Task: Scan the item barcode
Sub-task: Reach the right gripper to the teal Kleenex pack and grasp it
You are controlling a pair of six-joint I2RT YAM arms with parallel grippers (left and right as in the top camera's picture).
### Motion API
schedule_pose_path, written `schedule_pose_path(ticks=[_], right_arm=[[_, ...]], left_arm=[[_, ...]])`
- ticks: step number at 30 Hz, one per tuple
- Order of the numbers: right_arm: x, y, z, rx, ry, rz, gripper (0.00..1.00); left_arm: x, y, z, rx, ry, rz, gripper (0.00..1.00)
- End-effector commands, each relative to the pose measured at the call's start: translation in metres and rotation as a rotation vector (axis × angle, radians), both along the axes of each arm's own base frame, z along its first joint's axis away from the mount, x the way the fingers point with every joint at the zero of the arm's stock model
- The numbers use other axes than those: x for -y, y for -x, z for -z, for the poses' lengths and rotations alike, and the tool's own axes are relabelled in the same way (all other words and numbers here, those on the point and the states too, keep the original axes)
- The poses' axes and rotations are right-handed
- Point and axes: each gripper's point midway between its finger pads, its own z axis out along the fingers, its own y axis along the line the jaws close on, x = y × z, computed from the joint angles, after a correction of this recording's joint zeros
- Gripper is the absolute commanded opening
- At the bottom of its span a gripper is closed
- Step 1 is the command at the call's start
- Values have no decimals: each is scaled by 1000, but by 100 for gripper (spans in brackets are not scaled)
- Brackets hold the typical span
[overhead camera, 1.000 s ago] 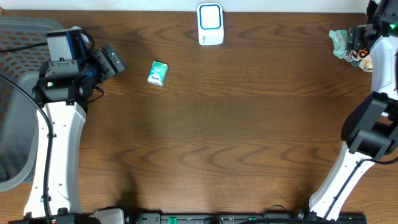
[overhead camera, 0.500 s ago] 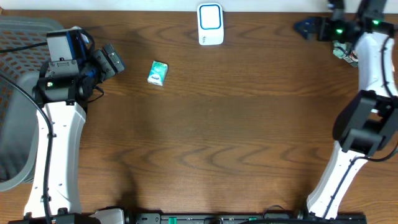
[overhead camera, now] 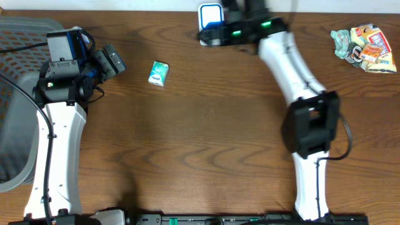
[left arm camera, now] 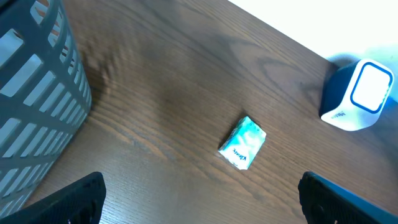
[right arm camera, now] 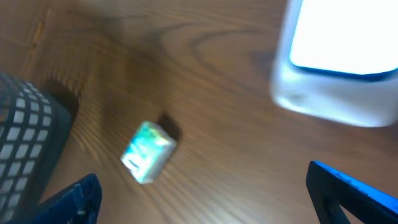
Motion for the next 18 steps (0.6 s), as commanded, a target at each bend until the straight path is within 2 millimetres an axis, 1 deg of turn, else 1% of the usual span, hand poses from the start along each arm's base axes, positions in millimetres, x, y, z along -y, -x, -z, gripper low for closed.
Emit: schedule_pose_path(ticks=[1,3,5,6,8,16,18], right_arm=[[-31,4,8,-59,8,171,99],[-55,11,18,-70,-3,147,98],[-78,19,35,-94,-14,130,95],[-85,23,44,-118,-17,133,92],[-95,31,58,-172,-30,140,89],[-136,54,104,-313,-122,62,89],[-140,59,116,-358,-131,69,88]], left_arm=[[-3,0,-1,-1,-12,-8,98],[-3,0,-1,-1,-12,-8,98],[-3,0,-1,-1,-12,-8,98],[-3,0,-1,-1,-12,-8,98],[-3,0,-1,-1,-12,-8,98],[-3,0,-1,-1,-12,-8,98],[-3,0,-1,-1,-12,-8,98]])
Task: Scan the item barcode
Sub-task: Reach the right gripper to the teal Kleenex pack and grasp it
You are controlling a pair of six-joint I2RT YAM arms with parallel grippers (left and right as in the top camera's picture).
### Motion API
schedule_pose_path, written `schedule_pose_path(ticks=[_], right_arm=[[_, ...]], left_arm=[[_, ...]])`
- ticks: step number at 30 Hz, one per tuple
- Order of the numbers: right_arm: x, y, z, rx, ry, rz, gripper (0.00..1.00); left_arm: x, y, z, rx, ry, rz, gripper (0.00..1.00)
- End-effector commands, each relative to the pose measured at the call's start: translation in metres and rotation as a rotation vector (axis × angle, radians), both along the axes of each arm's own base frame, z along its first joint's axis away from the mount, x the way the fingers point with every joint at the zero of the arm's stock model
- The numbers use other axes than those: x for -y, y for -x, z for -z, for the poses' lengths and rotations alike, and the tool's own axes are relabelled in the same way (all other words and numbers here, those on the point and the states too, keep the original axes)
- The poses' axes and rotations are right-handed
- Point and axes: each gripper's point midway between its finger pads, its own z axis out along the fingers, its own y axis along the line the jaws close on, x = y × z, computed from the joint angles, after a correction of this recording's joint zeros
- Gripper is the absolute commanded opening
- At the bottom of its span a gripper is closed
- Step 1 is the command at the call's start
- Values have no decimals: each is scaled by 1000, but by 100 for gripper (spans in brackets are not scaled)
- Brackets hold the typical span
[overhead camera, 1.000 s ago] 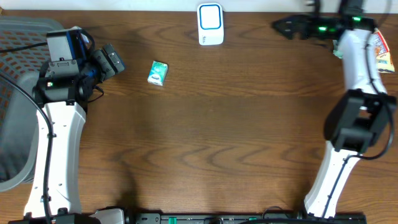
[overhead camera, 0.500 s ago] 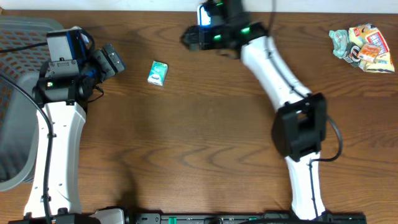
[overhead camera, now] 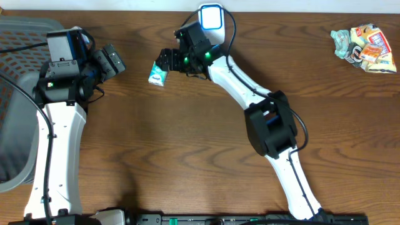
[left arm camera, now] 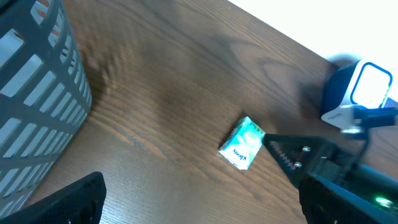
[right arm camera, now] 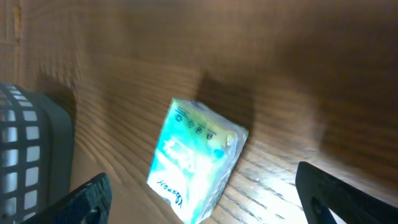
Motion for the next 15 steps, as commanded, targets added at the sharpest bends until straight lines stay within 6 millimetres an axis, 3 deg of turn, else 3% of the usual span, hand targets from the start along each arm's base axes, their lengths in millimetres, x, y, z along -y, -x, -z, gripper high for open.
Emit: schedule_pose_path(ticks=[1,8,10,11,15], right_arm=[[-17,17,20,-125,-62,-1,86],[-25,29,38,-203,-97,-35,78],[-26,32,41,-209,-92,-38,71],[-25,32,42,-209,-87,-35,68],[-25,31,42,-206,-85,-33,38]], left_arm=[[-3,0,-1,0,-12,-9,98],[-3,0,-1,0,-12,-9,98],[-3,0,-1,0,-12,-9,98],[-3,0,-1,0,-12,-9,98],[-3,0,-1,0,-12,-9,98]])
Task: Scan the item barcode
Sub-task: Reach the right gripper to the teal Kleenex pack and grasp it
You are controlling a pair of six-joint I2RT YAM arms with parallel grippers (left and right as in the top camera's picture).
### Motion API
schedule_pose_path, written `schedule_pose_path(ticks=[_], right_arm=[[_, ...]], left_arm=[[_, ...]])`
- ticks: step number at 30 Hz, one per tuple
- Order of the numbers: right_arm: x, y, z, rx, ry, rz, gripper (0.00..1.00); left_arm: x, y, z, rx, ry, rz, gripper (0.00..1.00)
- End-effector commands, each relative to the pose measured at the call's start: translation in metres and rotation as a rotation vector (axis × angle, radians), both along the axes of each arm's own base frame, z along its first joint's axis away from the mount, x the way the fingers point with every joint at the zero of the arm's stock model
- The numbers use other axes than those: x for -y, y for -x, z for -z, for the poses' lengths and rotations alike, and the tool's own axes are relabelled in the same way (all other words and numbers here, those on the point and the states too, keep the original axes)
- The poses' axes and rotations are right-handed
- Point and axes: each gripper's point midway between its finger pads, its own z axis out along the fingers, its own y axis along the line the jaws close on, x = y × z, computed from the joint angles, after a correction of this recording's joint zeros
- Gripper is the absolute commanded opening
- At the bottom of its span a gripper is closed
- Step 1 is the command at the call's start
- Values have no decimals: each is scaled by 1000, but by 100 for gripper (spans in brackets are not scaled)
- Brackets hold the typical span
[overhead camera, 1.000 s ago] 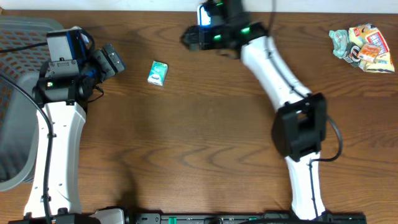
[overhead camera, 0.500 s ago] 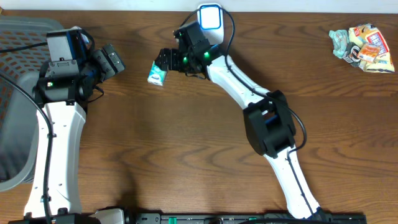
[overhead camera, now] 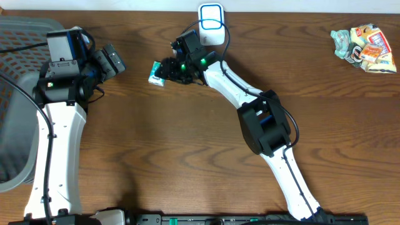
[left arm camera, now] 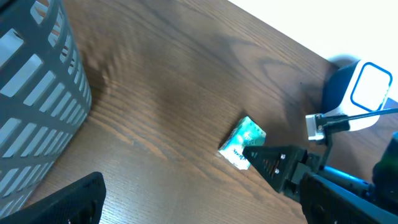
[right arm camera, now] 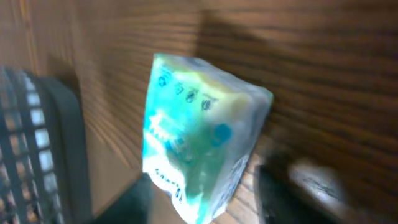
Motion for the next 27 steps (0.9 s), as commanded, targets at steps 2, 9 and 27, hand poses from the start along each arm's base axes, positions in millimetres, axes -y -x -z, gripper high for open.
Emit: schedule_pose_path(ticks=[2,9,27], right_arm=[[-6,7,12,-18,4,-23,31],[-1,3,12,76,25,-98,1],[98,12,-3,-39,194,-149,1]], left_arm=[[-3,0,-1,-1,-12,-9,98],[-3,0,-1,-1,-12,-9,98],[-3,0,-1,-1,-12,-9,98]])
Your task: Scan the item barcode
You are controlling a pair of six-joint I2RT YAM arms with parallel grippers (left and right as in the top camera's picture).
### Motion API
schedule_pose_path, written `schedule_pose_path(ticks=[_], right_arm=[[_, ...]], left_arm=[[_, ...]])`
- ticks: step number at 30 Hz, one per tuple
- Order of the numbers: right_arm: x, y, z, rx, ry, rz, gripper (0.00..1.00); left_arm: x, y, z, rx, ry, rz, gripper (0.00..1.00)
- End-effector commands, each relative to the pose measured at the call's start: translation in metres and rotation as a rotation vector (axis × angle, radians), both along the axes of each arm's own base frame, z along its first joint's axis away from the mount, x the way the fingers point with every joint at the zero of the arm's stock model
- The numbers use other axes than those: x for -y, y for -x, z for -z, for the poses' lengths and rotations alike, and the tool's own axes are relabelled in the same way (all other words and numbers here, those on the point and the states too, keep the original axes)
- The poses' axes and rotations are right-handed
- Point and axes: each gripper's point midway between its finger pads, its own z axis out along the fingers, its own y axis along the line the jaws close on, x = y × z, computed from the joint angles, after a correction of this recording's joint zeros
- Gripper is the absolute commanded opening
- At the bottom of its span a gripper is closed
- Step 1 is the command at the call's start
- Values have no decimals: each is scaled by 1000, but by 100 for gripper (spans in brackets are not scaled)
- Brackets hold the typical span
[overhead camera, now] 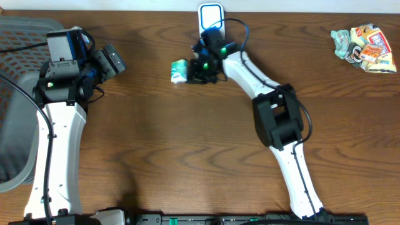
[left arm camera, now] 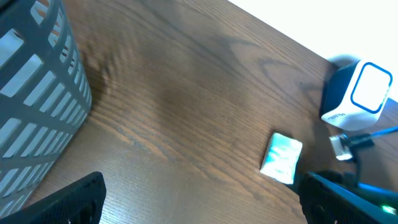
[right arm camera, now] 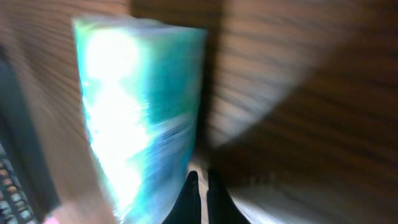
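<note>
A small teal and white packet (overhead camera: 179, 70) is just left of my right gripper (overhead camera: 189, 70), a little left of and nearer than the white and blue scanner (overhead camera: 211, 15) at the back edge. In the right wrist view the packet (right arm camera: 140, 106) is blurred and fills the left side. My right gripper (right arm camera: 200, 193) has its dark fingers almost together at the packet's lower edge. In the left wrist view the packet (left arm camera: 282, 158) lies below the scanner (left arm camera: 359, 94). My left gripper (overhead camera: 111, 60) is open far to the left, holding nothing.
A grey slatted basket (overhead camera: 19, 37) stands at the left edge, close to my left arm. A heap of crumpled colourful packets (overhead camera: 364, 47) lies at the back right corner. The wooden table (overhead camera: 187, 156) stretches toward the front.
The packet has shifted right, toward the scanner, and now stands at a different angle. My right gripper's fingers, then apart around the packet, are now nearly together on its edge. The left arm is unchanged.
My right gripper was open by the scanner while the packet lay alone to its left. It was then open beside the packet, then close around it. Now it is shut on the packet, which has moved right. My left arm stayed still throughout.
</note>
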Motion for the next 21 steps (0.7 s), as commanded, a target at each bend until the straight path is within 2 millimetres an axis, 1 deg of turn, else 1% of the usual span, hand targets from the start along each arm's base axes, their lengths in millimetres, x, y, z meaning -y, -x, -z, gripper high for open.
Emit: schedule_pose_path(ticks=[1,4,6,8,9,11,12,13,14,15,16,17,18,19,21], right_arm=[[11,5,-21,79,67,-77,1],[20,9,-24,78,119,-82,1],[20,7,-34,110,115,-94,1],[19,2,-50,154,106,-92,1],[19,-4,-67,204,103,-83,1],[16,-12,-85,269,94,-74,3],[14,-17,-93,304,88,-69,8],[11,-21,-101,341,78,-70,15],[6,-26,-105,374,64,-73,30],[1,-29,-110,403,50,-74,40],[-4,-32,-113,429,39,-76,41],[-8,-35,-110,444,43,-75,40],[-11,-37,-108,457,51,-72,36],[-13,-38,-106,462,66,-62,31],[-16,-39,-92,463,118,-33,18]], left_arm=[[-3,0,-1,-1,-11,-8,98],[-3,0,-1,-1,-12,-9,98],[-3,0,-1,-1,-12,-9,98],[-3,0,-1,-1,-12,-9,98],[-3,0,-1,-1,-12,-9,98],[-3,0,-1,-1,-12,-9,98],[-3,0,-1,-1,-12,-9,98],[-3,0,-1,-1,-11,-9,97],[-3,0,-1,-1,-12,-9,98],[-3,0,-1,-1,-12,-9,98],[-3,0,-1,-1,-11,-9,98],[-3,0,-1,-1,-12,-9,98],[-3,0,-1,-1,-12,-9,98],[-3,0,-1,-1,-11,-9,98],[-3,0,-1,-1,-12,-9,98]])
